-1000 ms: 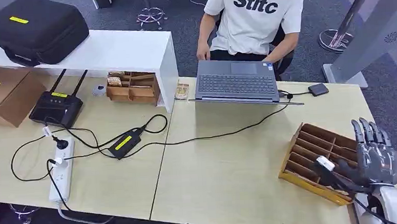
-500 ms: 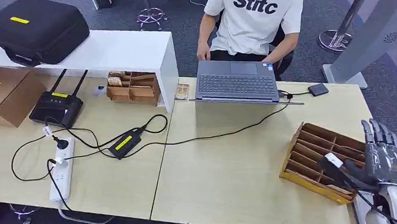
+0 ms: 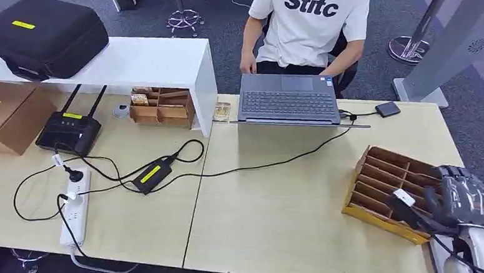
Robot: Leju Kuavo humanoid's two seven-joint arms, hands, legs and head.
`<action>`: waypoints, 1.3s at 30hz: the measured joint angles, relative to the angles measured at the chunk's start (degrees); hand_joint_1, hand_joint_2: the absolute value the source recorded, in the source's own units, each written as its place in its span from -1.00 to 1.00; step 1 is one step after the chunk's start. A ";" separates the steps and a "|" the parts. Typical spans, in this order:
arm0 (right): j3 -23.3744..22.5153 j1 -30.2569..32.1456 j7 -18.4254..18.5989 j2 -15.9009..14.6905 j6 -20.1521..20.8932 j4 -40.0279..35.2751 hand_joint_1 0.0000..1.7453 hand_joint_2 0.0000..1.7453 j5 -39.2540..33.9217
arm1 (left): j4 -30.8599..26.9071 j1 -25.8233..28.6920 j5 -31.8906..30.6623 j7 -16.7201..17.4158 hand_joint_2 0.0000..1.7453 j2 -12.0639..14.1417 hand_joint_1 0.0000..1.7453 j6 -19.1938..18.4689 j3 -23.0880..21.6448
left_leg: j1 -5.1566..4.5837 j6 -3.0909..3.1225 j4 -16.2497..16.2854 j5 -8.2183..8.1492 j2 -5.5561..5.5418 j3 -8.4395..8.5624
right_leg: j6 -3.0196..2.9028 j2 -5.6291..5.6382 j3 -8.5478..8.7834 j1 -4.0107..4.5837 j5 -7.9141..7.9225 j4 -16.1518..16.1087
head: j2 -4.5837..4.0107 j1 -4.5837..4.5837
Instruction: Pass the card to the sensor for recognition and then transmit it.
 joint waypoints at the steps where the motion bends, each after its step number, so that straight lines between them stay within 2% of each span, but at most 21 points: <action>1: -0.04 -0.01 0.00 0.02 0.04 0.02 0.72 1.00 0.00 | 0.00 0.00 -0.02 -0.07 1.00 0.00 -1.00 0.00 0.00 | 0.00 0.00 0.00 0.00 0.00 0.00 | 0.00 0.00 0.00 0.00 0.00 0.00 | 0.00 0.00; 10: -0.55 -0.08 -0.33 0.15 0.26 0.15 0.84 1.00 -0.02 | 0.00 0.00 -0.02 -0.09 1.00 -0.04 -1.00 0.02 0.00 | 0.00 0.03 0.00 -0.02 0.00 -0.01 | 0.00 -0.01 0.00 0.00 -0.01 0.00 | 0.00 0.00; 13: -0.61 -0.07 -0.42 0.31 0.26 0.15 0.82 1.00 0.00 | 0.00 0.00 -0.02 -0.13 1.00 -0.04 -1.00 0.02 0.02 | 0.00 0.03 0.00 -0.02 0.00 -0.01 | 0.00 -0.01 0.00 0.00 -0.01 0.00 | 0.00 0.00; 16: -0.74 -0.08 -0.50 0.39 0.26 0.15 0.94 1.00 -0.02 | 0.00 0.00 -0.02 -0.24 1.00 -0.04 -1.00 0.02 0.07 | 0.00 0.03 0.00 -0.02 0.00 -0.01 | 0.01 -0.01 0.00 0.00 -0.01 0.00 | 0.00 0.00; 17: -0.77 -0.07 -0.68 0.42 0.09 0.15 1.00 1.00 0.00 | 0.00 0.00 -0.04 -0.24 1.00 -0.04 -1.00 0.02 0.07 | 0.00 0.03 0.00 -0.02 0.00 -0.01 | 0.01 -0.01 0.00 0.00 -0.01 0.00 | 0.00 0.00; 21: -0.79 0.06 -1.79 0.66 -2.58 -0.53 1.00 1.00 0.39 | 0.00 0.00 -0.22 -0.24 1.00 -0.04 -1.00 0.07 0.28 | 0.00 0.03 0.00 -0.02 0.00 -0.01 | 0.00 0.00 0.00 0.00 -0.01 0.00 | 0.00 0.00; 27: -0.81 0.10 -2.25 1.18 -3.77 -1.86 1.00 1.00 0.96 | 0.00 0.00 -0.24 -0.26 1.00 -0.04 -1.00 0.11 0.85 | 0.00 0.03 0.00 -0.02 0.00 -0.01 | 0.00 0.00 0.00 0.00 -0.01 0.01 | 0.00 0.00; 32: -0.79 1.61 -3.96 2.67 -9.86 -8.47 1.00 1.00 2.04 | 0.00 0.03 -0.09 -0.52 1.00 -0.04 -1.00 0.55 1.44 | 0.00 0.03 -0.01 -0.02 0.00 -0.02 | 0.00 0.00 -0.01 0.00 -0.02 0.01 | 0.00 0.00; 36: -0.53 2.48 -4.20 4.39 -15.14 -17.91 1.00 1.00 3.21 | 0.00 0.10 -0.02 -1.03 1.00 -0.07 -1.00 0.72 1.62 | 0.01 0.02 -0.01 -0.02 0.00 -0.03 | -0.03 0.00 -0.02 0.01 -0.04 0.02 | 0.00 0.00; 39: -0.35 2.61 -4.00 5.53 -16.90 -24.14 1.00 1.00 2.01 | 0.00 0.11 -0.31 -1.09 1.00 -0.17 -1.00 0.72 1.84 | 0.01 0.02 -0.02 -0.02 0.00 -0.03 | -0.04 -0.01 -0.01 0.01 -0.05 0.02 | 0.00 -0.02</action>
